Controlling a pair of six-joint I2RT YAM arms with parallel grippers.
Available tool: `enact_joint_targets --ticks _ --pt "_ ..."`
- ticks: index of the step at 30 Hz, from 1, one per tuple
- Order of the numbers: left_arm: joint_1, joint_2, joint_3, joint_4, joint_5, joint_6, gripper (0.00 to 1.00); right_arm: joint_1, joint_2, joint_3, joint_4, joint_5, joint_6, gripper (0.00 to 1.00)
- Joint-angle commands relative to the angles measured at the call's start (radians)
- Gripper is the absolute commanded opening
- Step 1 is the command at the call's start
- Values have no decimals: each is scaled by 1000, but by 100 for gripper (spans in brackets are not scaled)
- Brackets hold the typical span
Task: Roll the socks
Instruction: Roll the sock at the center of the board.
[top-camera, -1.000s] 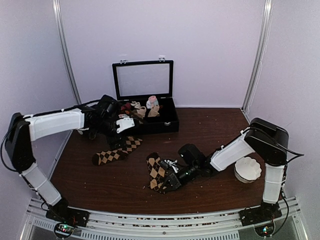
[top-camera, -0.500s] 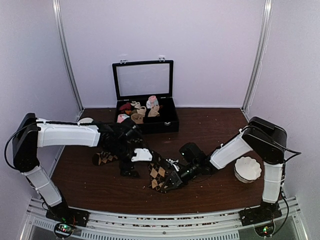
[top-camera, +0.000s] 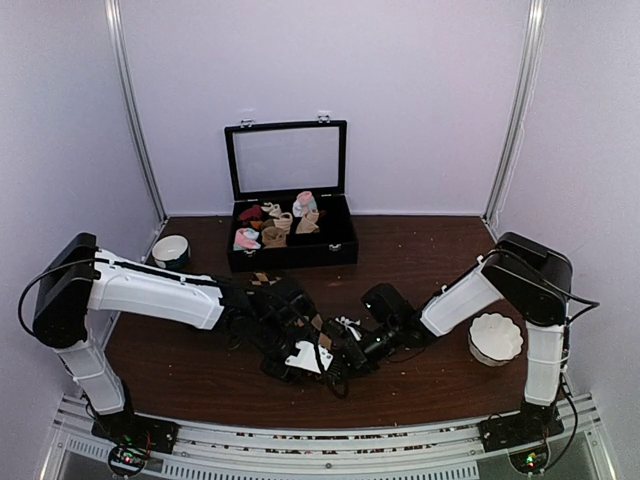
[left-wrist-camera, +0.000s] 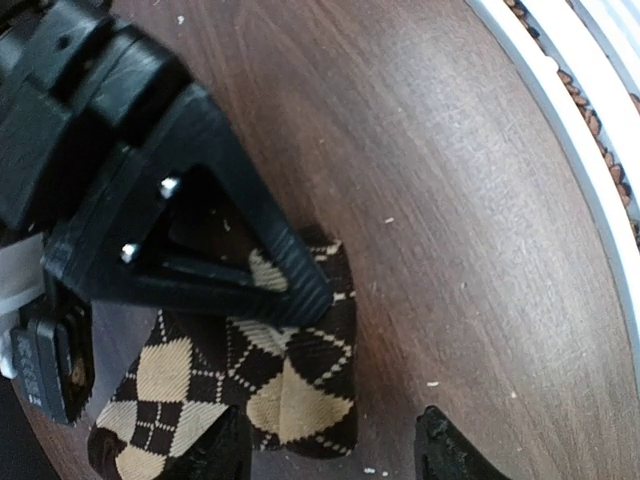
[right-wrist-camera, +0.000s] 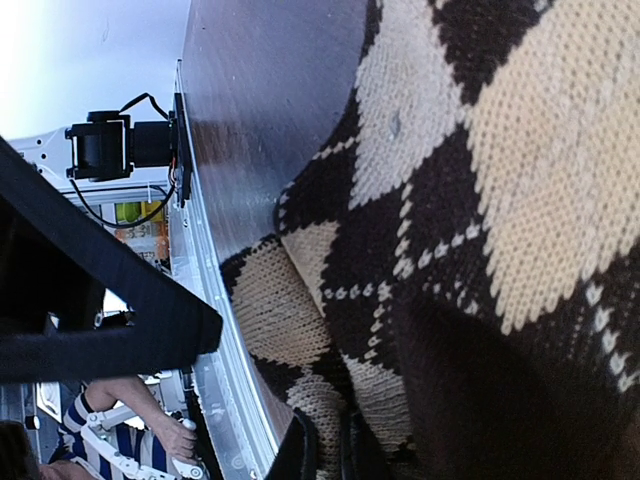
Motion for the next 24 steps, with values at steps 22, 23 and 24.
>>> enact_joint_targets --ticks 22,23,24 --pt "28 205 117 -43 8 -134 0 -12 -39 -40 -148 213 -64 33" --pt "43 212 128 -66 42 -142 0 -11 -62 -49 -152 247 -88 39" --pt "60 218 140 -92 74 -151 0 -10 -85 -65 -149 280 -104 47"
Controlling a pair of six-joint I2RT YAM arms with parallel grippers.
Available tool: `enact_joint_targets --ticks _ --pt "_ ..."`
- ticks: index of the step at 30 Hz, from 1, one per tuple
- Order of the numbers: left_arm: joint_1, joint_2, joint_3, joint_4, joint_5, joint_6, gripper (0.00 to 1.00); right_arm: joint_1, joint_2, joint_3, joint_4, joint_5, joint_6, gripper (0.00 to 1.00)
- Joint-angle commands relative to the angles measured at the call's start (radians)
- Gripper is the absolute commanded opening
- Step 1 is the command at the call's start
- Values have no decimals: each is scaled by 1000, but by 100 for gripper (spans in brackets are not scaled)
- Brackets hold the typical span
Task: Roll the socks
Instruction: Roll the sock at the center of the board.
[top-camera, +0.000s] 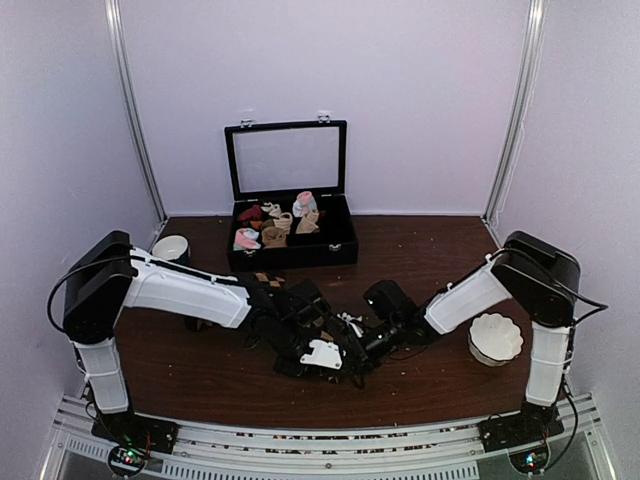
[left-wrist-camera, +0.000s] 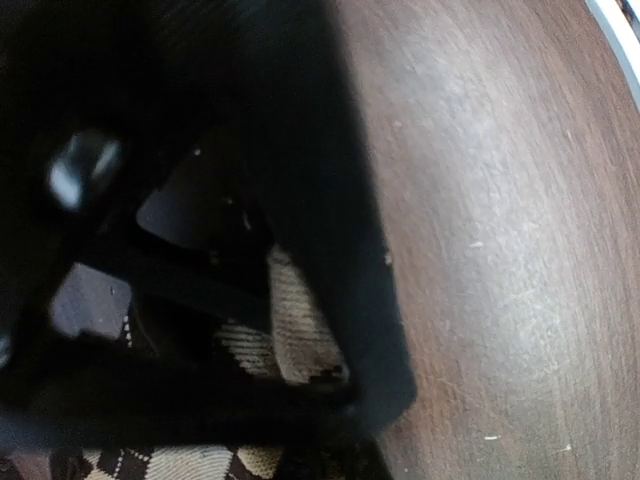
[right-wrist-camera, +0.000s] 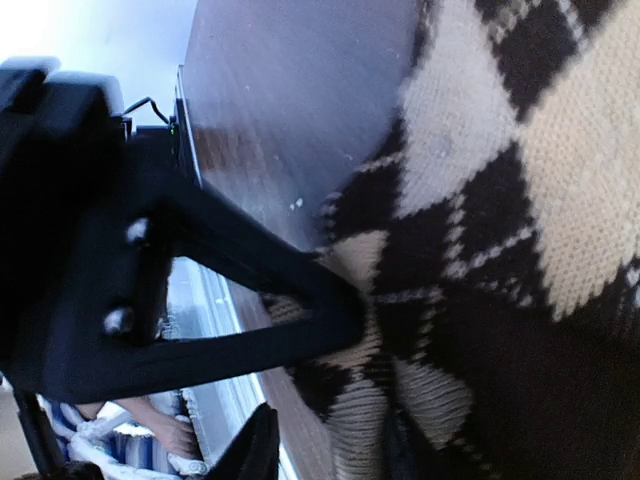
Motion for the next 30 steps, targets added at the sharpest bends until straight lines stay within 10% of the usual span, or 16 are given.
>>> enact_joint_targets --ticks 1,2,3,18,22,25,30 --pt "68 66 45 -103 138 -63 0 -7 -69 -74 -116 284 -117 63" --pt "88 72 58 -129 167 -69 0 -6 -97 -97 -106 333 -129 98" --pt "102 78 67 -148 195 -74 0 -5 -120 -110 -106 366 -145 100" --pt "176 196 192 -328 341 -98 0 66 -629 -425 -14 1030 -267 100" --pt "176 198 195 -348 354 -99 0 54 -757 -560 152 1152 1 100" --pt "181 208 213 -379 376 -105 0 88 -737 -606 418 968 -191 100" --pt "220 250 285 -474 479 -119 0 327 -645 -554 288 1128 -653 86"
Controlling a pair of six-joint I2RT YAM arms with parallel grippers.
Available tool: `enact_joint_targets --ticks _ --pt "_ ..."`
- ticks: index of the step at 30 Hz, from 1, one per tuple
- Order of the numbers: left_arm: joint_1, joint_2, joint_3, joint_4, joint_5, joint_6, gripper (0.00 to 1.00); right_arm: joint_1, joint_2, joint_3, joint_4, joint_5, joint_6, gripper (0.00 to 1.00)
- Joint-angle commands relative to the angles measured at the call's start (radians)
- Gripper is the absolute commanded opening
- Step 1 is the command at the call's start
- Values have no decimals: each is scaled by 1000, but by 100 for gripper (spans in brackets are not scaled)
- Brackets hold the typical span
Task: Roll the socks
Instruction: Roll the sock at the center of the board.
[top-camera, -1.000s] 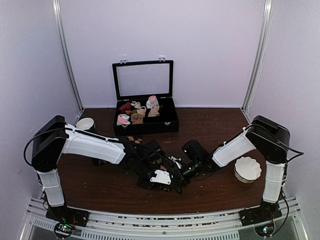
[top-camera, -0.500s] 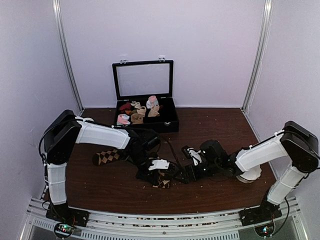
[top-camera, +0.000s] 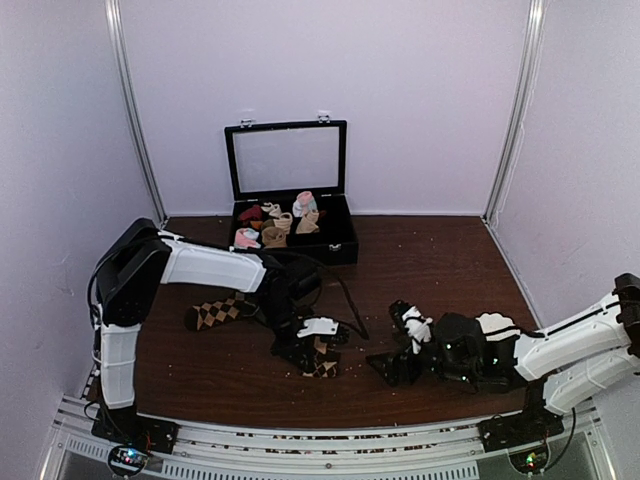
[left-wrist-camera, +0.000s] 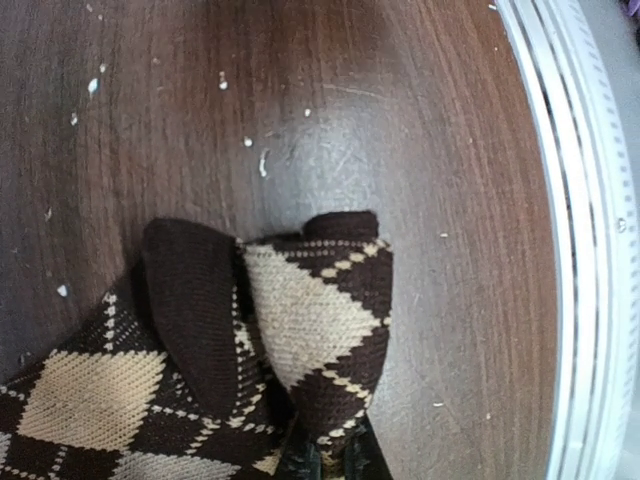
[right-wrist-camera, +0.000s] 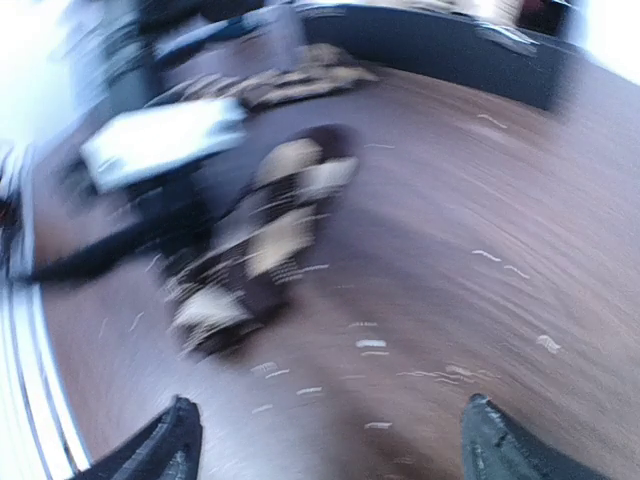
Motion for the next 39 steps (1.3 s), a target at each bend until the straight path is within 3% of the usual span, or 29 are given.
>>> enact_joint_targets --ticks 1,5,17,29,32,35,39 --pt "49 90 68 -165 100 -19 0 165 68 3 82 93 -361 82" --pt "92 178 149 -268 159 -1 0 225 129 1 203 54 -507 69" --pt "107 249 187 -309 124 19 0 207 482 355 86 -111 -861 48" --pt "113 260 213 -350 112 68 0 157 601 425 30 -128 -932 40" --pt "113 260 216 -361 112 78 2 155 614 426 14 -130 -940 34" --pt "113 255 218 -377 124 100 8 152 624 428 5 -113 -924 24" --pt "113 221 195 -378 143 143 21 143 651 435 -4 -98 -907 24"
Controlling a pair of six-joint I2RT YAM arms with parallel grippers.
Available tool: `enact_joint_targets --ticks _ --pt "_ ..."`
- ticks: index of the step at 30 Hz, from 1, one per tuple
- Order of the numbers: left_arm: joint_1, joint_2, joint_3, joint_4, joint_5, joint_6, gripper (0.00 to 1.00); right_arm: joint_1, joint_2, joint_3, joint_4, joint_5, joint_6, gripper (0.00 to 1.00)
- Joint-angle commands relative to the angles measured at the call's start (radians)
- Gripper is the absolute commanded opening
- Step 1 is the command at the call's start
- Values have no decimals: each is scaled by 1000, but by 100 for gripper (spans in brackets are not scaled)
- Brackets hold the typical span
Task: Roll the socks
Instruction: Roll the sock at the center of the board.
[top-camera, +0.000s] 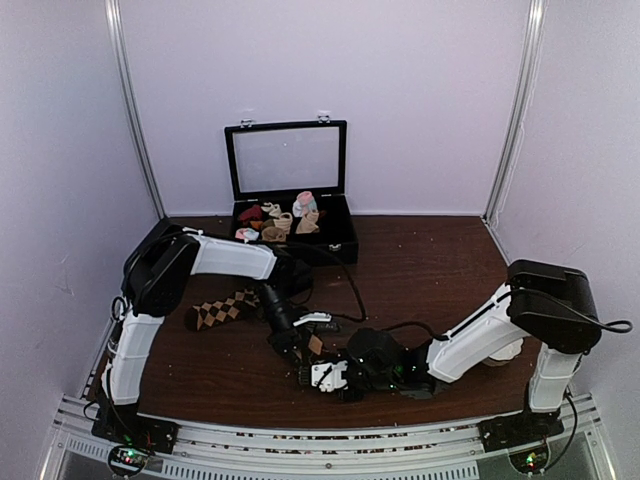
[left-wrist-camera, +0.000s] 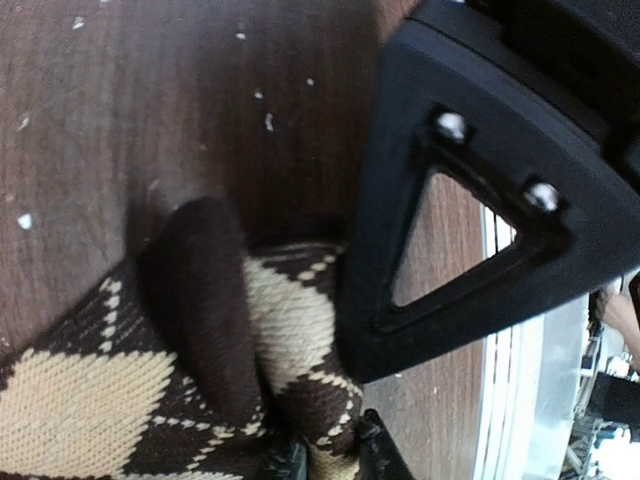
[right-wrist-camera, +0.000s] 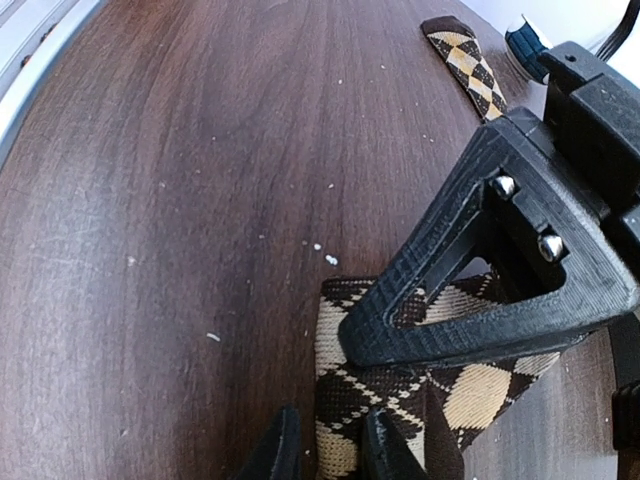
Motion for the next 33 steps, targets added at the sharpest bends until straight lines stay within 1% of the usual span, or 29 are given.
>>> enact_joint_targets --ticks 1,5,6,10,12,15,20,26,33 --pt "6 5 -25 -33 -80 73 22 -17 52 16 -62 21 12 24" --pt "6 20 -6 -62 -92 95 23 -18 68 34 -97 21 10 26" --pt "6 25 1 -67 -94 99 23 -17 69 35 -95 33 9 28" --pt "6 46 26 -68 -123 83 22 -19 38 29 -82 68 -12 30" --pt "6 56 37 -61 -151 65 19 -19 13 20 -74 74 -31 30" --pt "6 68 49 -61 -179 48 13 -19 -37 -7 -40 74 -40 30" --pt "6 85 62 -61 -206 34 8 -19 -68 -28 -35 41 -73 32" --pt "5 92 69 -63 -214 33 8 -19 -50 -13 -23 33 -104 36" --pt "5 90 70 -70 -211 43 8 -22 -9 24 -31 32 -125 37"
